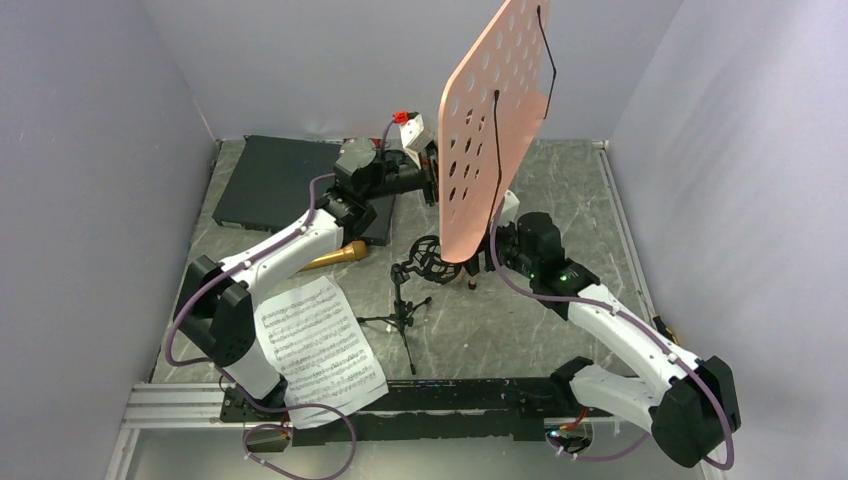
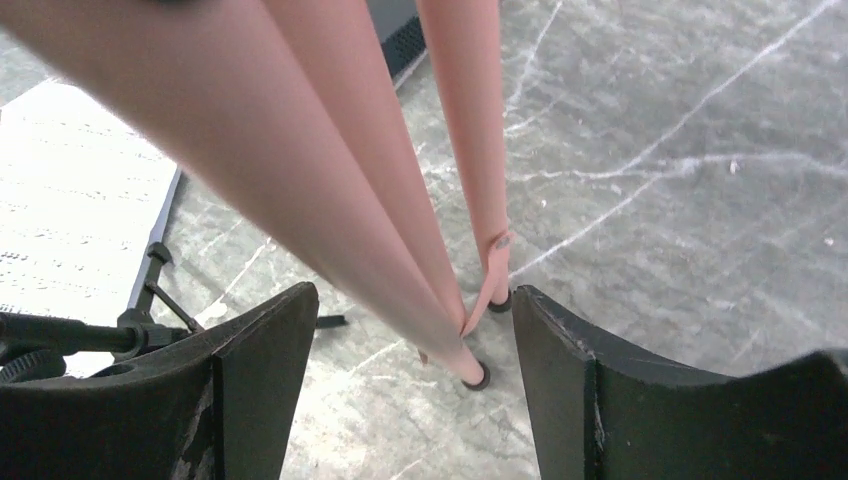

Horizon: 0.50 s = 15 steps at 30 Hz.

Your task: Set up the instrument practice props

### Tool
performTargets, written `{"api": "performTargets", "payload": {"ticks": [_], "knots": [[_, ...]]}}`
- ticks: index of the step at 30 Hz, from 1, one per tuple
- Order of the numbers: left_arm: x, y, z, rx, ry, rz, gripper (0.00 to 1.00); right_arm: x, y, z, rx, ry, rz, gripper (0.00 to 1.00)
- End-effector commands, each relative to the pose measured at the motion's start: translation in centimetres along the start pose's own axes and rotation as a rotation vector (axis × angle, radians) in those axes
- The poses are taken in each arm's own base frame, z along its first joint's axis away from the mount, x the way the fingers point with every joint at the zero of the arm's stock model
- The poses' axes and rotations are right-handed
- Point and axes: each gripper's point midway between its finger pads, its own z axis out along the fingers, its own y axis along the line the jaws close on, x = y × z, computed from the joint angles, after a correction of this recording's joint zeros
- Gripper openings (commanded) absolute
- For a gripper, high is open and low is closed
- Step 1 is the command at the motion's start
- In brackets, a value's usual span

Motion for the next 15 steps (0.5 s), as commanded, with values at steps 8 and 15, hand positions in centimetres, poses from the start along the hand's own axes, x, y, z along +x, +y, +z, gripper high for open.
{"api": "performTargets", "payload": {"ticks": [8, 15], "knots": [[-2.1, -1.2, -0.2, -0.025, -0.025, 0.016, 0.03, 0.6, -0.2, -2.4, 0.044, -0.061, 0.040, 0.58], [-1.8, -1.5, 0.2, -0.007, -0.012, 0.002, 0.03, -0.9, 0.4, -2.0, 0.007, -0.102, 0.023, 0.58]]}}
